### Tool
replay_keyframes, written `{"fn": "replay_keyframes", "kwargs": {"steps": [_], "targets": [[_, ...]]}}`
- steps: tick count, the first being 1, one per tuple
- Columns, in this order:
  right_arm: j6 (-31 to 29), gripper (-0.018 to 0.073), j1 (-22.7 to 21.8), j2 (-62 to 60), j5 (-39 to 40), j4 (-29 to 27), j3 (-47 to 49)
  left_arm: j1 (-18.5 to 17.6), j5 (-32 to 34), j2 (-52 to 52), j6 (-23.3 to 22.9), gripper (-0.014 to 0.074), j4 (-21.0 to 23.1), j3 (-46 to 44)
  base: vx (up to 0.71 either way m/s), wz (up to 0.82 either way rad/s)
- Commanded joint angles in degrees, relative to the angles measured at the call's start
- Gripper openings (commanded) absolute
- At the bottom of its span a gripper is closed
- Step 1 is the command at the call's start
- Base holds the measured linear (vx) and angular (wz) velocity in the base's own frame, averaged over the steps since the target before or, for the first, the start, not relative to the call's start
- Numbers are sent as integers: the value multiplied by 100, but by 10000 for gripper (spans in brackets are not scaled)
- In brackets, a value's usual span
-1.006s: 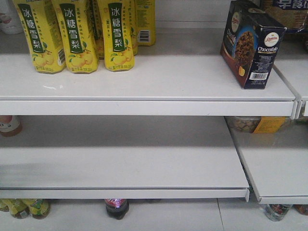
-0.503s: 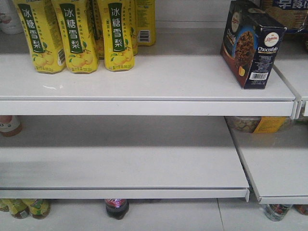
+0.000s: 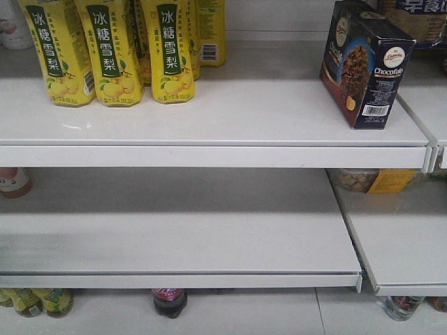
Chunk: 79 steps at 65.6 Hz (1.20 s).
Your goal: Left arm holds basket, right arm returns cookies
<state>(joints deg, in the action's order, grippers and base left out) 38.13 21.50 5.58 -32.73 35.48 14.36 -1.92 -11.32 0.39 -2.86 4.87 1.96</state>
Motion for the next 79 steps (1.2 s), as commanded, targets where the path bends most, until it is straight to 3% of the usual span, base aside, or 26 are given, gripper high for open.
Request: {"fn": "replay_keyframes", "kwargs": {"steps": [1, 17, 25, 32, 47, 54, 79], "targets": [[-14, -6, -24, 58, 350, 171, 158, -47, 556, 105, 107, -3, -76, -166, 0, 0], [-14, -6, -24, 58, 346, 178, 128, -47, 556, 105, 107, -3, -76, -166, 0, 0], [-285, -6, -254, 120, 279, -129, 91, -47, 556, 105, 107, -3, -76, -166, 0, 0], [-1152, -6, -775, 144, 378, -826, 91, -47, 556, 105, 107, -3, -76, -166, 0, 0], [-4489, -6, -2058, 144, 1103, -3515, 91, -47, 556, 105, 107, -3, -76, -166, 0, 0], [-5259, -6, -2374, 129, 1210, -4212, 37, -47, 556, 105, 107, -3, -76, -166, 0, 0], [-4110, -6, -2319, -705, 3444, -3966, -1636, -47, 556, 105, 107, -3, -76, -166, 0, 0]]}}
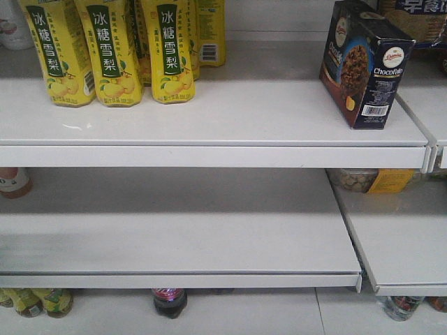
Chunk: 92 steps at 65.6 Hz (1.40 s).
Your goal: Left arm holds basket, right arm returns cookies
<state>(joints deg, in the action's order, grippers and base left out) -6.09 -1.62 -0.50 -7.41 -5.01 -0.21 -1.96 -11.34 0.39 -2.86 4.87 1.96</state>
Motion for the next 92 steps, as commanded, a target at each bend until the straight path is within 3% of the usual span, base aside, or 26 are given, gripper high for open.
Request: {"fn": "replay_keyframes", "kwargs": {"steps": [1, 14, 92], "targets": [[367, -6, -6, -97, 932, 90, -202, -42, 558, 105, 107, -3, -76, -166, 0, 0], [836, -6, 82, -97, 826, 501, -243, -42, 558, 105, 107, -3, -76, -166, 0, 0], [829, -6, 107, -87, 814, 451, -243, -42, 558, 105, 107, -3, -76, -166, 0, 0]]}}
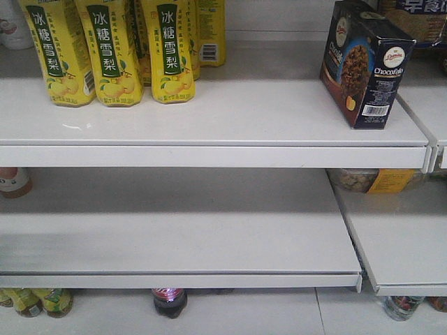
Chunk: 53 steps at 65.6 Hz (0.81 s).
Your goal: Left arm holds basket, right arm returns cookies
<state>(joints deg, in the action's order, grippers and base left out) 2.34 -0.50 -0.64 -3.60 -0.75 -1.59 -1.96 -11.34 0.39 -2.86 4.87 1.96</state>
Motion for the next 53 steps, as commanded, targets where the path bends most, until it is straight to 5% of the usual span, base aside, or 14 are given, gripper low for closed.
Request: {"fn": "replay_keyframes", "kwargs": {"steps": [1, 53], "targets": [[-15, -6, -5, -73, 432, 24, -105, -42, 558, 105, 107, -3, -76, -166, 0, 0], [-15, -6, -5, -74, 425, 24, -105, -42, 558, 105, 107, -3, -76, -166, 0, 0]]}}
